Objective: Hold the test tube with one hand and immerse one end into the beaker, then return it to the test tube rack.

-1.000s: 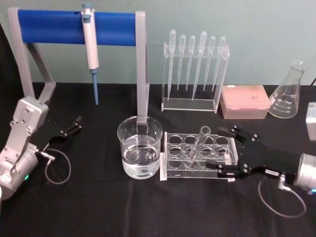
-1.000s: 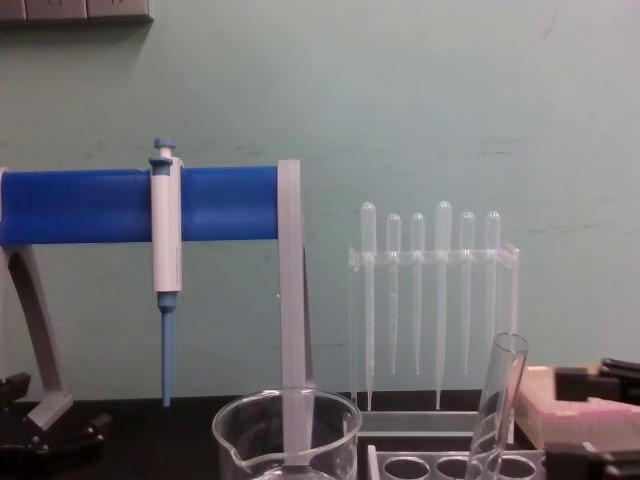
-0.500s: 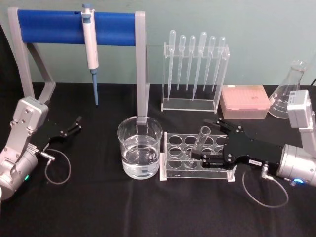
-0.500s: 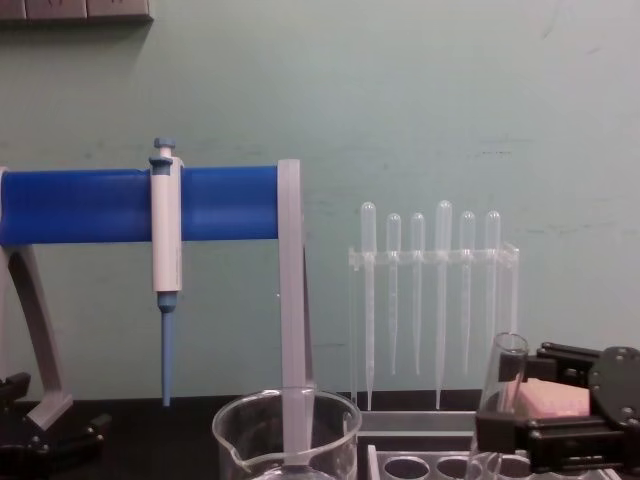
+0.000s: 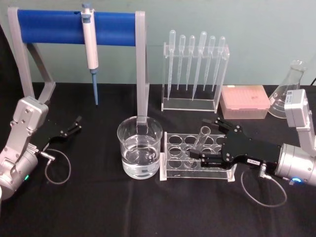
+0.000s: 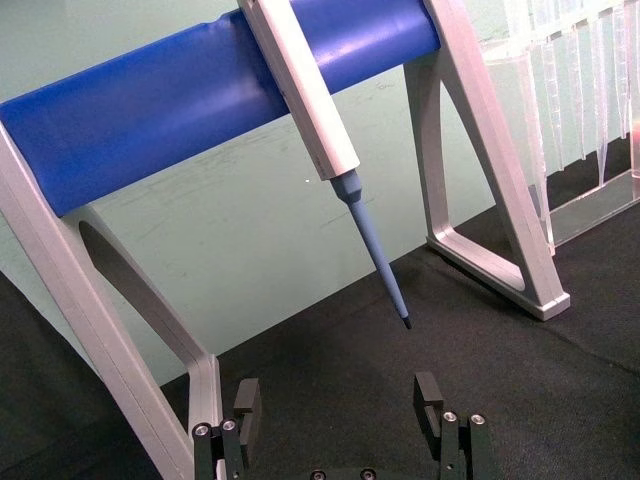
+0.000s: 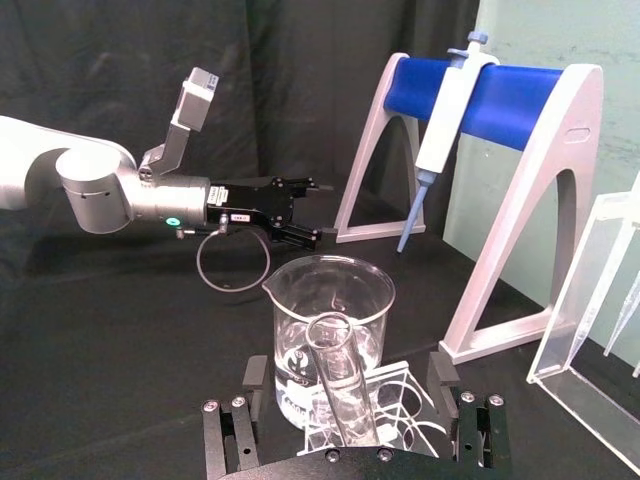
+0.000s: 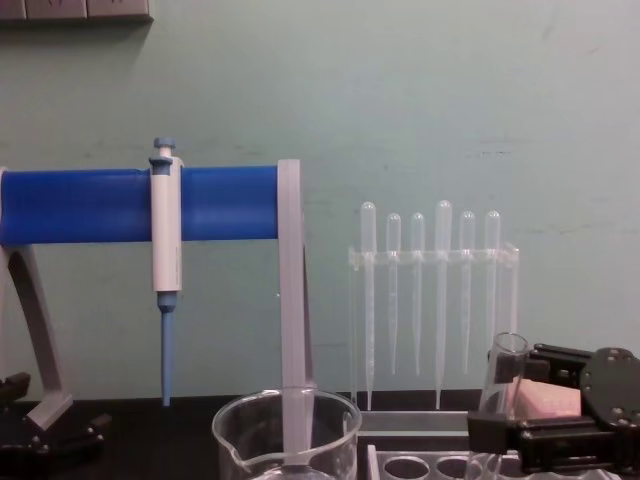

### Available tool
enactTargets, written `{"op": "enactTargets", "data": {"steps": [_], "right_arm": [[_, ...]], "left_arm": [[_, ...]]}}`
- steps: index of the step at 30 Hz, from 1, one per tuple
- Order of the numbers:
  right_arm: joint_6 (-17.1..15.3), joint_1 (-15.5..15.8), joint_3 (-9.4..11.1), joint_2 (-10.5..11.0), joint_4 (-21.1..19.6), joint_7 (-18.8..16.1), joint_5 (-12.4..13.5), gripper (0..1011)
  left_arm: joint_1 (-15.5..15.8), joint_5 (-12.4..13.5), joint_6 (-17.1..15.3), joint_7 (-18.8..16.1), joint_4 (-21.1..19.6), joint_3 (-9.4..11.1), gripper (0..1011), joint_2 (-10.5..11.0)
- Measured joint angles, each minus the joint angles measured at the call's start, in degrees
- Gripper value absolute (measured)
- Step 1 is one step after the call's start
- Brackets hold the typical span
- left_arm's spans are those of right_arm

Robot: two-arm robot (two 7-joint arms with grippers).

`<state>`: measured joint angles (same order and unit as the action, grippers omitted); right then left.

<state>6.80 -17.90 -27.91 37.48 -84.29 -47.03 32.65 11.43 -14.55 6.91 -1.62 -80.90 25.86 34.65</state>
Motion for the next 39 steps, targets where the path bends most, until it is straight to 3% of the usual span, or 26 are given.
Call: {"op": "enactTargets", "data": {"steps": [4,8,14,22,30,39], "right_arm": [[0.0,0.02,0.03,0.01,-0.01,0.0,0.01,990],[0.02,0.05,0.06,0.03,-0.04,0.0,0.04,907],[0.04,0.08,0.1,0.06,-0.08,0.0,0.09,746],[0.08,0.12,0.15,0.06,-0.1,0.0,0.1,448],[0.14,0.11,0.17,0.07,-0.11,0.01,0.1,242],[-0.03,0.18,0.65,0.57,-0.74,0.77,0.22,242]], "left_arm": [[0.0,0.0,0.0,0.0,0.0,0.0,1000,0.0],[0.0,0.0,0.0,0.0,0.0,0.0,1000,0.0],[0.0,0.0,0.0,0.0,0.0,0.0,1000,0.0],[0.0,0.0,0.0,0.0,0.0,0.0,1000,0.0],[0.0,0.0,0.0,0.0,0.0,0.0,1000,0.0],[0.0,0.0,0.0,0.0,0.0,0.0,1000,0.0]]}}
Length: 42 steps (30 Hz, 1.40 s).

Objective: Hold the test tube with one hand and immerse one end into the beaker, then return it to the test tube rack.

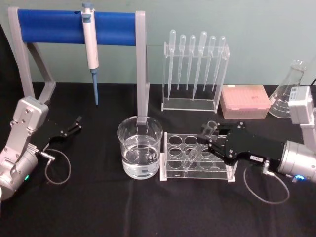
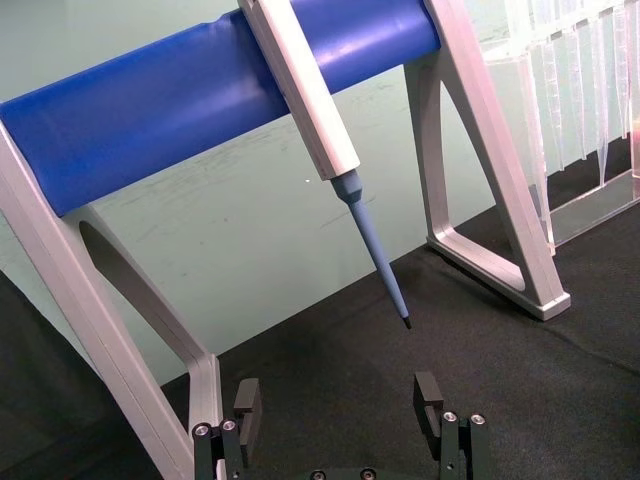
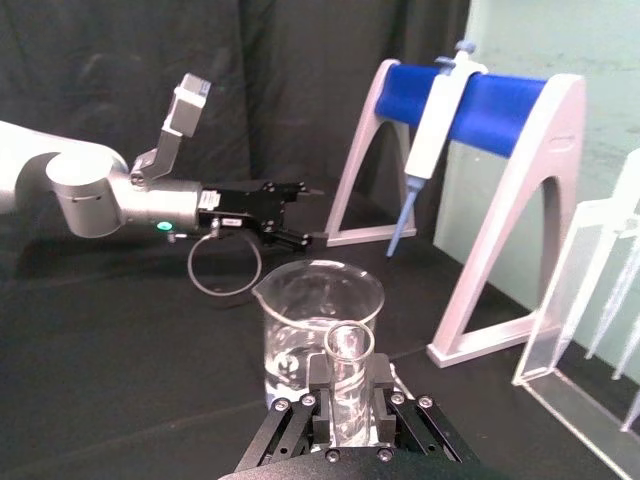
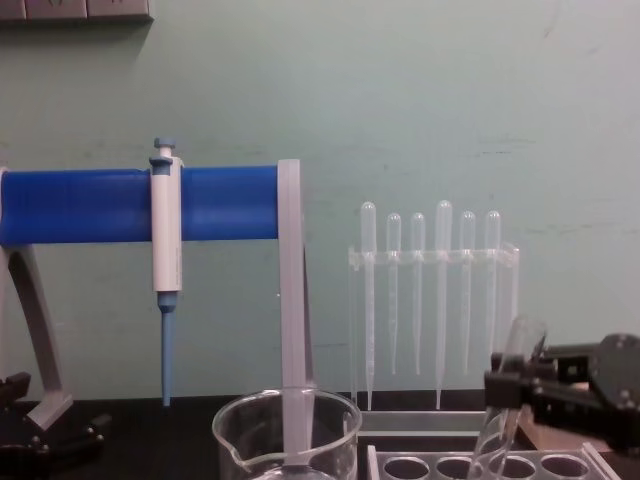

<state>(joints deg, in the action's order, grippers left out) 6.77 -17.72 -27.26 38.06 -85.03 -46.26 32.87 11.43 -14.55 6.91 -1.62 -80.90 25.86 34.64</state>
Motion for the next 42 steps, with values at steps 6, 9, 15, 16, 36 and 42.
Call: {"op": "enactTargets", "data": {"steps": [6,9,15,16,36,42], "right_arm": [[-2.12,-0.53,0.87,1.33,-2.19,0.51,1.28,241],[-3.8,-1.5,1.27,2.3,-3.78,0.27,2.33,241],[-7.06,-4.11,1.56,4.15,-6.33,-1.04,4.33,242],[-7.55,-4.58,1.57,4.39,-6.62,-1.24,4.64,241],[-14.57,-12.99,-1.42,6.53,-8.28,-4.38,8.08,242],[-14.55,-13.0,-1.43,6.51,-8.24,-4.41,8.1,241]], "left_arm": [[0.0,0.0,0.0,0.0,0.0,0.0,1000,0.0],[0.0,0.0,0.0,0.0,0.0,0.0,1000,0.0],[0.0,0.0,0.0,0.0,0.0,0.0,1000,0.0],[0.0,0.0,0.0,0.0,0.0,0.0,1000,0.0],[0.0,0.0,0.0,0.0,0.0,0.0,1000,0.0],[0.0,0.01,0.0,0.0,0.0,0.0,1000,0.01]]}}
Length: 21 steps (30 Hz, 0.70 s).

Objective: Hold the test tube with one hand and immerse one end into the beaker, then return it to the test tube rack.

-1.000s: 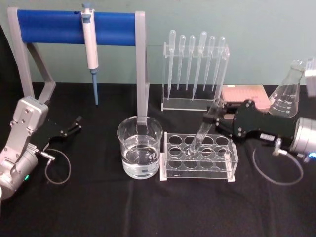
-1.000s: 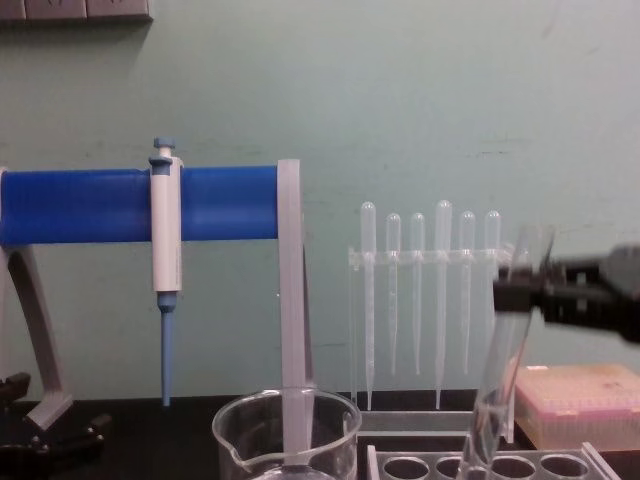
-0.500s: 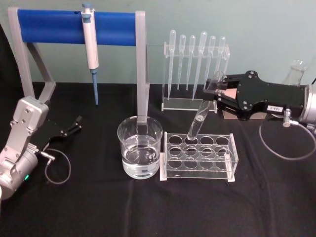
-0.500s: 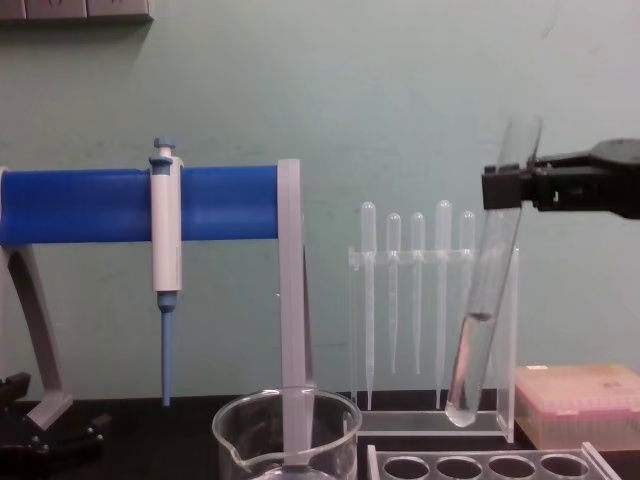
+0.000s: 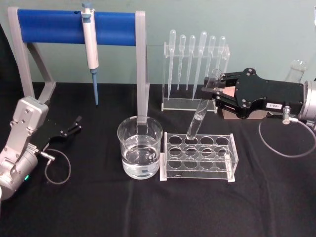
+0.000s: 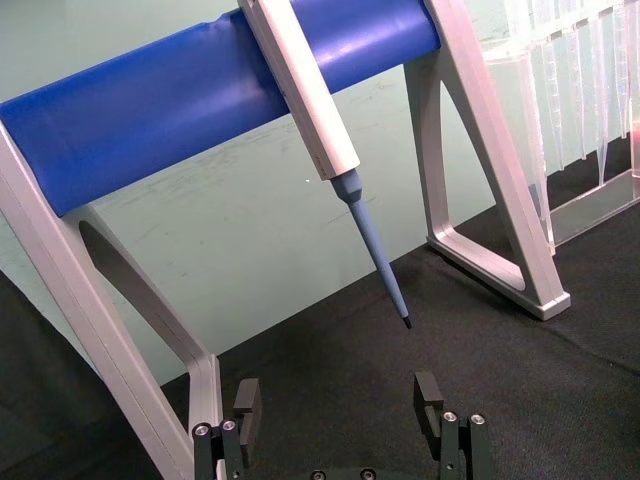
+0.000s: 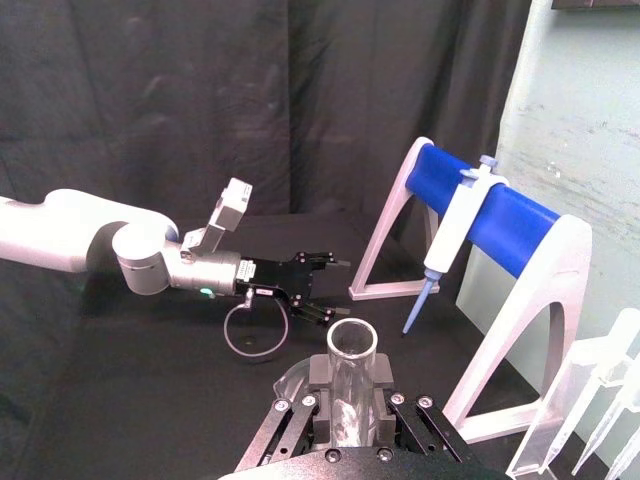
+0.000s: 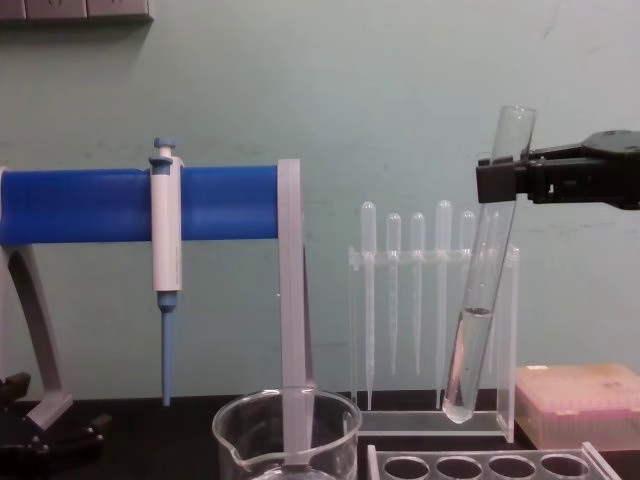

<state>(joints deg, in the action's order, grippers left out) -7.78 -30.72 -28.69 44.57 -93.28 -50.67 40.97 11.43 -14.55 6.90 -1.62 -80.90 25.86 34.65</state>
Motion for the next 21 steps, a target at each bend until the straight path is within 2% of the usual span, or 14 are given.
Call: {"op": "enactTargets", "data": {"steps": [21], "right_arm": [[0.1,0.18,0.21,-0.1,0.02,0.03,-0.07,241]], "left_arm": [[0.0,0.0,0.01,0.0,0.0,0.0,1000,0.0]]}}
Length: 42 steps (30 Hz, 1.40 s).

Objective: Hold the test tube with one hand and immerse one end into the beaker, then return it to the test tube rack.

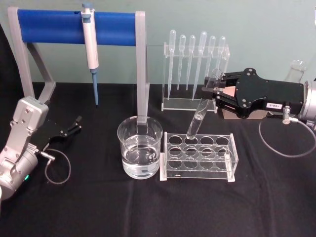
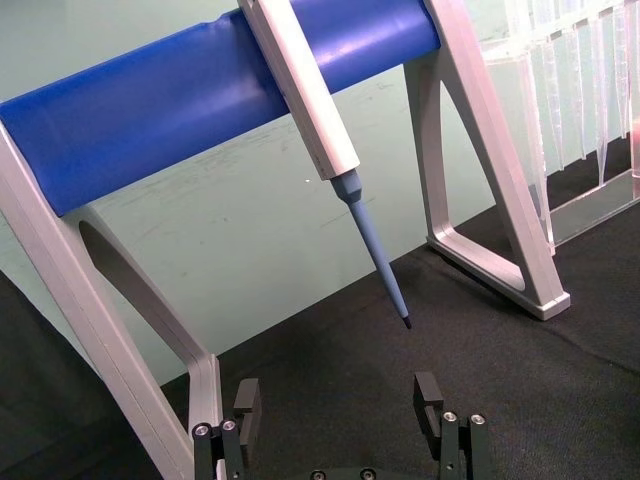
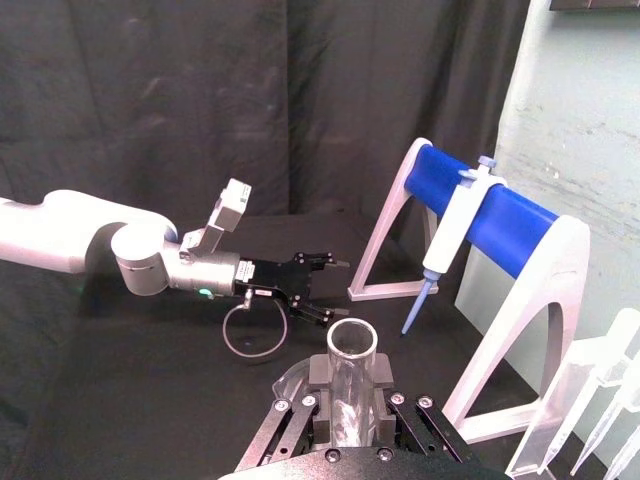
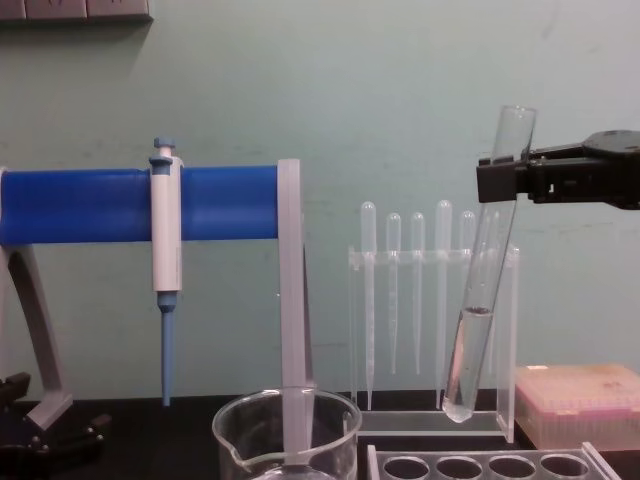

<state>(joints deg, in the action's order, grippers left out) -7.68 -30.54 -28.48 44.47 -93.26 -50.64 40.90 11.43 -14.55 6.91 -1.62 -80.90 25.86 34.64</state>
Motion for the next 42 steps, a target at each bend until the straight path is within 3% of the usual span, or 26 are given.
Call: {"op": "enactTargets", "data": {"steps": [42], "right_arm": [[0.01,0.06,0.05,-0.01,0.0,0.08,-0.03,241]], "left_arm": [[0.0,0.0,0.0,0.0,0.0,0.0,1000,0.0]]}}
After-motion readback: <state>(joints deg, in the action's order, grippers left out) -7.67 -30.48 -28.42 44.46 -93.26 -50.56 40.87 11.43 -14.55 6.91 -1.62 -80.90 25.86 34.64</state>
